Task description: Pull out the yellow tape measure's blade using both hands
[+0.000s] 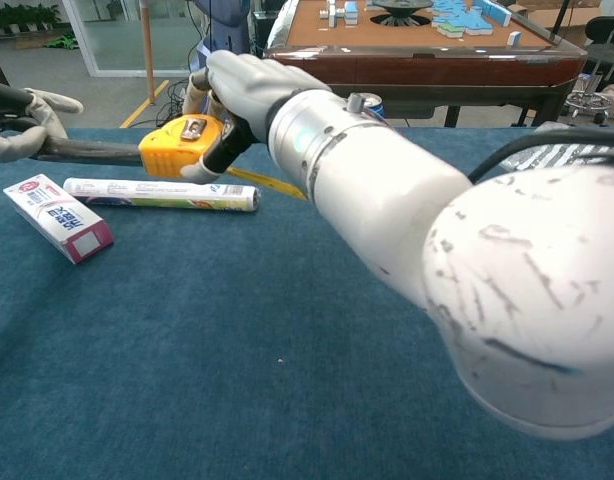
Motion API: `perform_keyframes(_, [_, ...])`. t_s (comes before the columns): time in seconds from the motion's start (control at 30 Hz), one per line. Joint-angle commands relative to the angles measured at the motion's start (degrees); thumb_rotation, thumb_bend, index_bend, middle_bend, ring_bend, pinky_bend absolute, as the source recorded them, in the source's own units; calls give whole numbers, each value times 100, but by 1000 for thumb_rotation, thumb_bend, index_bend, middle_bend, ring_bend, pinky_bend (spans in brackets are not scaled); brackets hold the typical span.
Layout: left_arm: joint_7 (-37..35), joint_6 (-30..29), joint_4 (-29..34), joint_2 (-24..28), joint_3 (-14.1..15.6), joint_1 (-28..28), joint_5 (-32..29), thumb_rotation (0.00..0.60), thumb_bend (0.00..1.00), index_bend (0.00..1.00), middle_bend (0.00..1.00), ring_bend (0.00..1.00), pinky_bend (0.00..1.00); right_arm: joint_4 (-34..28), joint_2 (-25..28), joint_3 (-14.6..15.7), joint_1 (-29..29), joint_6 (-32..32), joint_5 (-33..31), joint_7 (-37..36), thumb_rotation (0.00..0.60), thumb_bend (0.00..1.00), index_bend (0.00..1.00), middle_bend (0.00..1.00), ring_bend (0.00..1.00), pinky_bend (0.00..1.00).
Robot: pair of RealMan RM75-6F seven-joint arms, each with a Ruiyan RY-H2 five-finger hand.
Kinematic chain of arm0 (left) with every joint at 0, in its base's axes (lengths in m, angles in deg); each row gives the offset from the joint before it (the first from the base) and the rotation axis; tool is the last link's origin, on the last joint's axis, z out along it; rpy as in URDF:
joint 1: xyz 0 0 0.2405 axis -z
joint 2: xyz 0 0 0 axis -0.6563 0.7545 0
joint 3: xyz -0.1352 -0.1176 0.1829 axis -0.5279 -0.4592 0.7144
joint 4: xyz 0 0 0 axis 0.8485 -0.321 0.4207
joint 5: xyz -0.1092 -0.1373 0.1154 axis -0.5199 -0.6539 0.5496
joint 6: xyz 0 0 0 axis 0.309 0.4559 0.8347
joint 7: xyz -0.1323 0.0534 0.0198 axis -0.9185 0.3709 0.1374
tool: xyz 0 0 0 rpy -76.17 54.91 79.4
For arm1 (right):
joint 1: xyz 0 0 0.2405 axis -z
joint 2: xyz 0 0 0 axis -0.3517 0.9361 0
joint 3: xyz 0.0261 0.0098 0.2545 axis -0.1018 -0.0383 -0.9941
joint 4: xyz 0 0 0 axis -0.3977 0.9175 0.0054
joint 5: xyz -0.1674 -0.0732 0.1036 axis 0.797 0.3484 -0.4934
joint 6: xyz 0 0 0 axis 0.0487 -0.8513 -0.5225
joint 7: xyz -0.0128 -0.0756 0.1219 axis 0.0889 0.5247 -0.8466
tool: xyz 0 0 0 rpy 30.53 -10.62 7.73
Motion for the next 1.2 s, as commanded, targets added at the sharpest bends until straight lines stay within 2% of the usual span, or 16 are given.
perform_keyframes(0.03, [-111, -50, -61, 50, 78, -70, 178, 600, 563, 559, 98, 0, 0, -248, 233, 94, 121, 19, -63, 26, 600, 518, 504, 522, 446, 286])
perform_keyframes(0.4, [-459, -211, -471, -40, 313, -191, 839, 600, 563, 561, 102, 0, 0, -969, 1081, 477, 544, 14, -42, -81, 600, 518, 509, 528, 449, 286])
perform_keyframes(0.73, [-674, -326, -907, -156, 548, -251, 1321, 600, 562, 563, 114, 0, 0, -1559, 1949, 953, 1109, 76, 131, -595, 600, 519, 512, 530, 452, 286])
perform_keyframes(1.2, [-1264, -391, -1477, -102, 732, -335, 1631, 600, 562, 565, 117, 0, 0, -1718, 2540, 1394, 1689, 68, 505, -1331, 600, 518, 516, 532, 454, 286])
